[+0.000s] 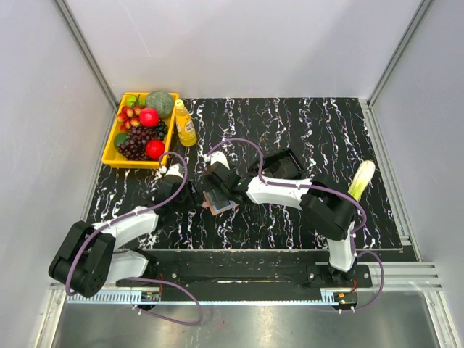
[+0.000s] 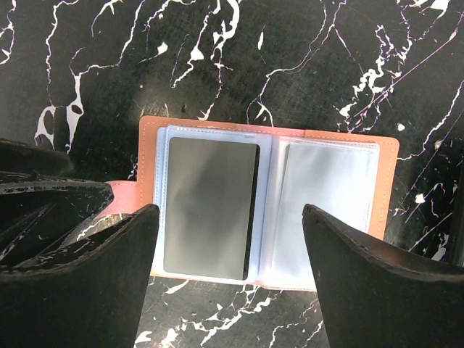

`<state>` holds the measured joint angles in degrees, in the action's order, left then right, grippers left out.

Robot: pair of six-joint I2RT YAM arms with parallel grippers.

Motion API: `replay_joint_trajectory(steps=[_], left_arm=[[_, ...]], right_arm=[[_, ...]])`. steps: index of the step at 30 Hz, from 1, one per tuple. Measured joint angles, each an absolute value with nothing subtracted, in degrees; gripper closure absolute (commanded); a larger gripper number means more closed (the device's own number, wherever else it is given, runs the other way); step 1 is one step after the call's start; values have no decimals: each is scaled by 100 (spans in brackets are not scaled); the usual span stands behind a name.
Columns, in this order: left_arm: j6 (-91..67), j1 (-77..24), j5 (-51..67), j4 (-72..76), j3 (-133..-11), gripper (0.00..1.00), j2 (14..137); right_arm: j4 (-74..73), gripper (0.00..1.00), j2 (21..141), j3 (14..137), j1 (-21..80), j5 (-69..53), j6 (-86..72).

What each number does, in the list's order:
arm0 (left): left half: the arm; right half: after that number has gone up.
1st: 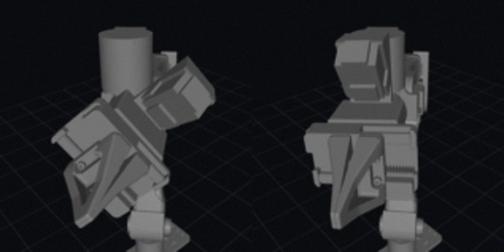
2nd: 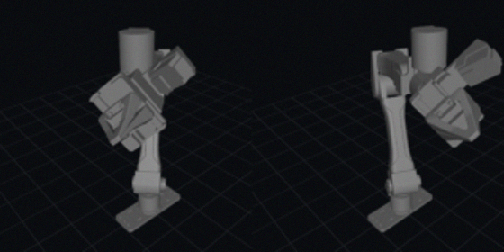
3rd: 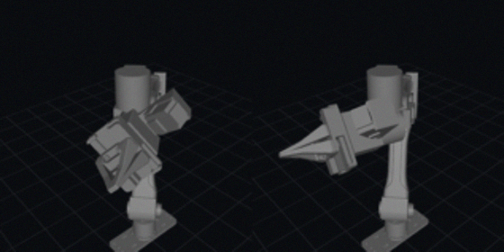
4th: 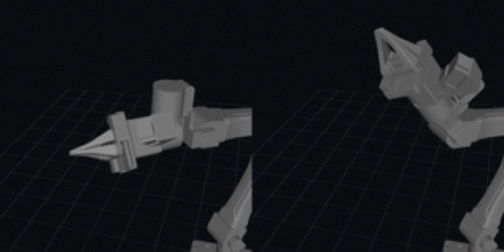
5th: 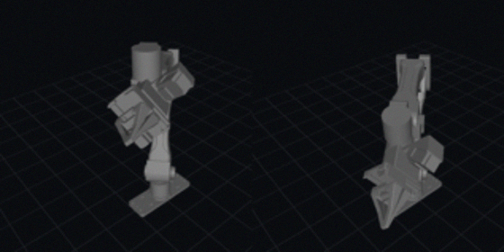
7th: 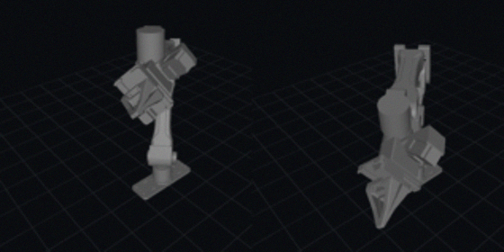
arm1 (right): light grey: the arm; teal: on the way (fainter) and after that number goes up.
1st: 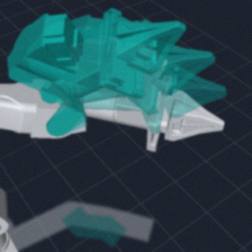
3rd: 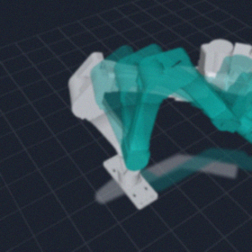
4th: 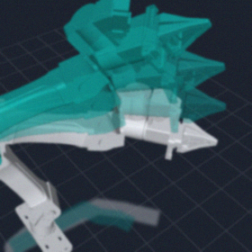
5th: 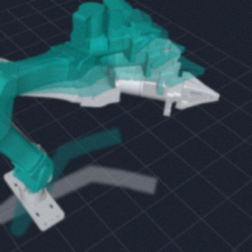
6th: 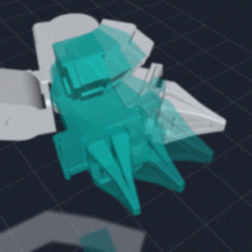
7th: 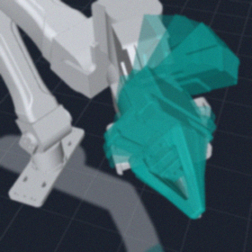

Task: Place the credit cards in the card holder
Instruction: Turn over the card slot in the card holder.

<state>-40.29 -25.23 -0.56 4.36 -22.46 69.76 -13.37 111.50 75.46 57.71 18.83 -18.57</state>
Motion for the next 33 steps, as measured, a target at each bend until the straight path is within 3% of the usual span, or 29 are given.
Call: replay_joint_trajectory(steps=[4, 8, 33], left_arm=[[-4084, -2530, -14, 451, -2235, 72, 6973], [-4125, -2530, 8, 473, -2235, 100, 6973], [-4097, -2530, 27, 484, -2235, 100, 6973]], right_arm=[[-1337, 16, 11150, 7546, 5771, 1833, -1890], [-1337, 17, 11150, 7546, 5771, 1778, -1931], [-1640, 32, 11537, 7749, 6062, 2239, -1861]])
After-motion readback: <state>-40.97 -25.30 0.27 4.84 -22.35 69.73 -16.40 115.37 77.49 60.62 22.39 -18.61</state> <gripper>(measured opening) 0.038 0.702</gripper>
